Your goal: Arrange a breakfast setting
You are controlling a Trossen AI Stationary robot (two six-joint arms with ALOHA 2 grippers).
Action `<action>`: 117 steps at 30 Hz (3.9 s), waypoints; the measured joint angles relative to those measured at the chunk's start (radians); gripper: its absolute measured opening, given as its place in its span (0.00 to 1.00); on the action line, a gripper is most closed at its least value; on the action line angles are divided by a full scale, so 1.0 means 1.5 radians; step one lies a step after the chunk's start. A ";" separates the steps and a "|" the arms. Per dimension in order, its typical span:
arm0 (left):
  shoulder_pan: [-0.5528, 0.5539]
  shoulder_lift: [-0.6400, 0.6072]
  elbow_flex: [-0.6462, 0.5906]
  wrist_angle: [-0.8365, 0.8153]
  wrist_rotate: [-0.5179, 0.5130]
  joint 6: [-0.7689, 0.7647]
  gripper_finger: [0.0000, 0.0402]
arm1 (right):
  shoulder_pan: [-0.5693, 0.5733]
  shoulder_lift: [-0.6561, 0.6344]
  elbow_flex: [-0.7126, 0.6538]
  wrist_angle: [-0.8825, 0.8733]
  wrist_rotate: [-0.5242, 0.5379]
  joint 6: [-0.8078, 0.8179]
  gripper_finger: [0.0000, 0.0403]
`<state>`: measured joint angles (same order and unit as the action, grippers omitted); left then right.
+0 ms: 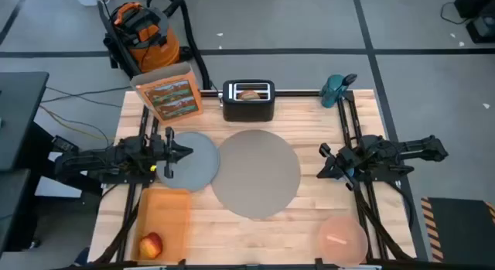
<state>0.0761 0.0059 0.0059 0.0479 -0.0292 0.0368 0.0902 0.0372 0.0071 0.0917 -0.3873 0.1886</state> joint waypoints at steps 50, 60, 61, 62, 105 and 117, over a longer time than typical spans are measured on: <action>0.000 0.000 0.000 0.000 0.000 0.000 0.08 | 0.000 0.000 0.000 0.000 0.000 0.000 0.06; 0.000 0.000 0.000 0.000 0.000 0.000 0.08 | 0.000 0.000 0.000 0.000 0.000 0.000 0.06; 0.000 0.000 0.000 0.000 0.000 0.000 0.08 | 0.000 0.000 0.000 0.000 0.000 0.000 0.06; 0.000 0.000 0.000 0.000 0.000 0.000 0.08 | 0.000 0.000 0.000 0.000 0.000 0.000 0.06; 0.000 0.000 0.000 0.000 0.000 0.000 0.08 | 0.016 0.043 0.065 0.161 0.207 0.212 0.05; 0.000 0.000 0.000 0.000 0.000 0.000 0.08 | 0.210 0.476 0.480 -0.296 0.275 0.203 0.02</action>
<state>0.0764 0.0059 0.0060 0.0483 -0.0292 0.0370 0.4057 0.7514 0.7272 -0.3525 0.0250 0.4927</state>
